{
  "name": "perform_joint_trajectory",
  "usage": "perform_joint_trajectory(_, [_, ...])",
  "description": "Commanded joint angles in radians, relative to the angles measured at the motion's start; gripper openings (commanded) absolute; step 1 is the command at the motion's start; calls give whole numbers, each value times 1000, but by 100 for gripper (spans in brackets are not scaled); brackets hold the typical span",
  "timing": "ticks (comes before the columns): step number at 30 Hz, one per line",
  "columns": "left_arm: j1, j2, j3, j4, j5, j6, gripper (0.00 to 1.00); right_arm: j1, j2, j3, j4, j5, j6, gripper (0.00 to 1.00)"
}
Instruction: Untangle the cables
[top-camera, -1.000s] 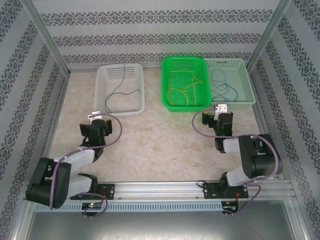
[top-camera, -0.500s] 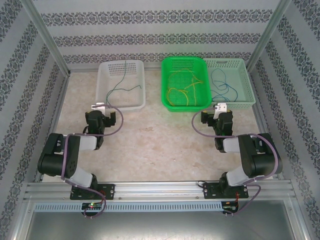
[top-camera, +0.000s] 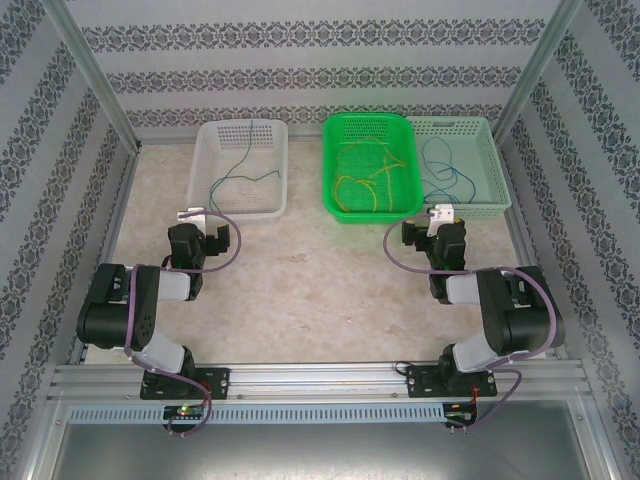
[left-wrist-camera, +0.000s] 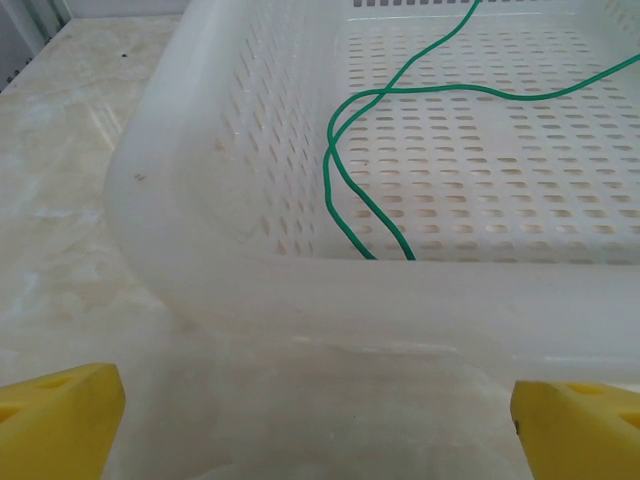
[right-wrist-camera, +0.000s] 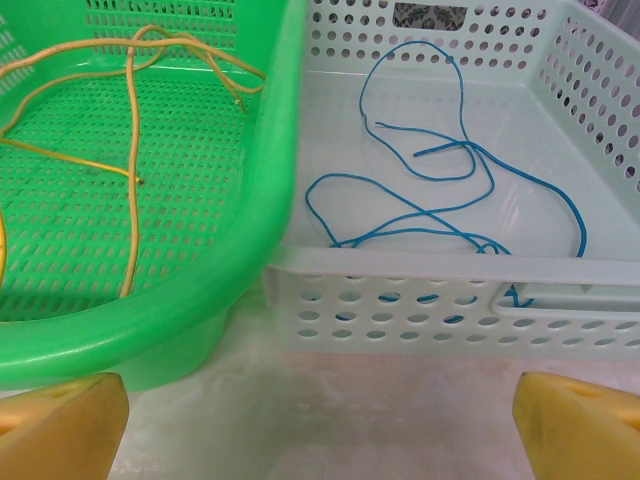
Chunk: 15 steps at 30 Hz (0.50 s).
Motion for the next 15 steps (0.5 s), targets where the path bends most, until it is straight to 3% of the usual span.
perform_joint_trajectory(1, [-7, 5, 8, 39, 14, -2, 100, -4, -6, 13, 26, 20, 9, 98])
perform_joint_trajectory(15, [-7, 6, 8, 39, 15, -2, 100, -7, -3, 23, 12, 9, 13, 98])
